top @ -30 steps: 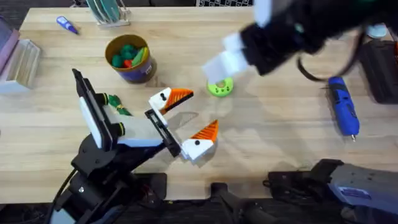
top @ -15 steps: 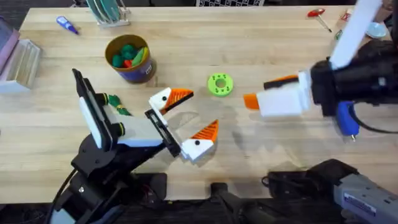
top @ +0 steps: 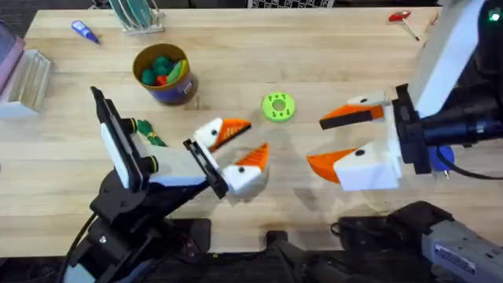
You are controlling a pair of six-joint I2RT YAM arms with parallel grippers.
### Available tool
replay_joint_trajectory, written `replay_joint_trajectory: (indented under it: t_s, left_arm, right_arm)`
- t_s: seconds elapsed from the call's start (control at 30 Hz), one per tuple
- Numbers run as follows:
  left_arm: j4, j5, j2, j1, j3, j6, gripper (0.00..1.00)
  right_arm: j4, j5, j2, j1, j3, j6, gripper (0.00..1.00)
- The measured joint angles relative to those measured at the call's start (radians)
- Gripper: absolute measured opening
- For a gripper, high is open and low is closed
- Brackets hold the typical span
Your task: Pick up the gripper from the table and insert it into the empty holder that is missing its gripper. Then pick up a screw, insert it into the mounting hole, and use the screwdriver to tighten it. Finally, clean up the table by picking up the vegetable and placing it into the bucket.
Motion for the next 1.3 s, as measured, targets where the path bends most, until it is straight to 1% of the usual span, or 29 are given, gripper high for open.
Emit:
replay_joint_trajectory:
  t_s: [0.1,0.13,0.17,0.47,0.83,0.93,1.07,1.2,1.3]
  left_arm:
    - [0.000,0.000,0.000,0.000,0.000,0.002,0.091]
    - [0.000,0.000,0.000,0.000,0.000,0.006,0.030]
    - [0.000,0.000,0.000,0.000,0.000,0.005,0.016]
    - [0.000,0.000,0.000,0.000,0.000,0.006,0.016]
    - [0.000,0.000,0.000,0.000,0.000,0.006,0.016]
    - [0.000,0.000,0.000,0.000,0.000,0.006,0.016]
    - [0.000,0.000,0.000,0.000,0.000,0.006,0.016]
    - [0.000,0.000,0.000,0.000,0.000,0.006,0.016]
    - [0.000,0.000,0.000,0.000,0.000,0.006,0.016]
  right_arm:
    - [0.002,-0.001,0.000,0.000,0.000,-0.037,0.990]
    - [0.003,-0.001,0.000,0.000,0.000,-0.043,0.990]
    - [0.003,-0.001,0.000,0.000,0.000,-0.051,0.990]
    - [0.006,-0.001,0.000,0.000,0.000,-0.069,0.991]
    - [0.011,0.000,0.000,0.000,0.000,-0.054,0.991]
    - [0.024,0.100,0.002,0.000,0.000,-0.013,0.991]
    - [0.060,0.303,0.043,-0.017,0.000,0.107,0.992]
    - [0.100,0.488,0.124,-0.088,0.000,0.191,0.991]
    - [0.119,0.604,0.192,-0.174,0.000,0.225,0.992]
